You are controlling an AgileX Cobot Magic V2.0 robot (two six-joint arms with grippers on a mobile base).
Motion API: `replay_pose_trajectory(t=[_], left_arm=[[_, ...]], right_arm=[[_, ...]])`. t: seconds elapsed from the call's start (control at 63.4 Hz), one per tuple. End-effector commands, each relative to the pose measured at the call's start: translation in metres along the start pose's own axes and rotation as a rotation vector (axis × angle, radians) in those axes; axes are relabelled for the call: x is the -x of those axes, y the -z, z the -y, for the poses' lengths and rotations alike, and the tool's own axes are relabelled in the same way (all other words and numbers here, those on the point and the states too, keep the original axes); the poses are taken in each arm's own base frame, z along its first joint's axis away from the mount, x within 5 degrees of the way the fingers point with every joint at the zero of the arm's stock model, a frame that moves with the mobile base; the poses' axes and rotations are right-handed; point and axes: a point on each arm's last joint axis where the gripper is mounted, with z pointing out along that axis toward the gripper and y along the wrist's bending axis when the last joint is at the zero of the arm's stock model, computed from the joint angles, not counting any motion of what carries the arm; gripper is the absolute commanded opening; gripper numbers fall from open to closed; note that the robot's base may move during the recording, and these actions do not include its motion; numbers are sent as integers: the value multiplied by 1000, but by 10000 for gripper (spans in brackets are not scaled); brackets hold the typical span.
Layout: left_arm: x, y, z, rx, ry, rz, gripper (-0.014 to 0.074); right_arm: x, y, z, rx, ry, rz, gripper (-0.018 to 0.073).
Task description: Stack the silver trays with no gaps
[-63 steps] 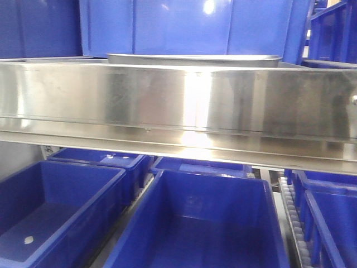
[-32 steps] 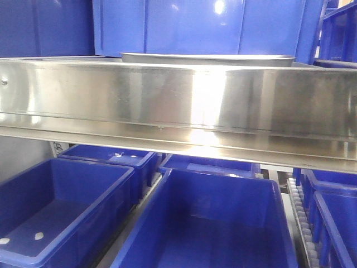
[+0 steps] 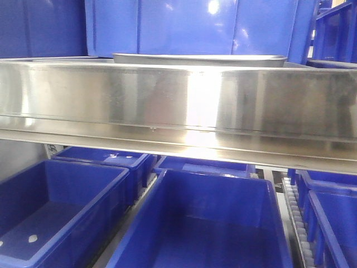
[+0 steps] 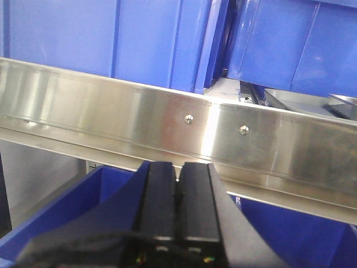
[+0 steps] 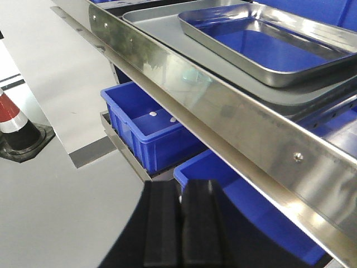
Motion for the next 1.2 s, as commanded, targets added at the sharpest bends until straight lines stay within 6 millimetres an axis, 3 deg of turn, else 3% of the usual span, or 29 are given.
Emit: replay_pose_trajectory(t=[0.0, 0.253, 0.379, 0.568, 0.789, 1.184], left_arm=[[10, 3, -1, 6, 0, 114, -48], [10, 3, -1, 6, 0, 114, -48], [10, 3, -1, 6, 0, 114, -48], [10, 3, -1, 6, 0, 114, -48], [10, 3, -1, 6, 0, 114, -48], [10, 3, -1, 6, 0, 114, -48]], right_arm=[[16, 3, -3, 16, 21, 101, 55], [18, 3, 1, -28, 91, 127, 55], [14, -4, 7, -133, 86, 218, 55], [-11, -18, 31, -382, -51, 437, 55], [-37, -6, 41, -636, 1, 496, 55], [-71, -13, 50, -729, 20, 450, 55]])
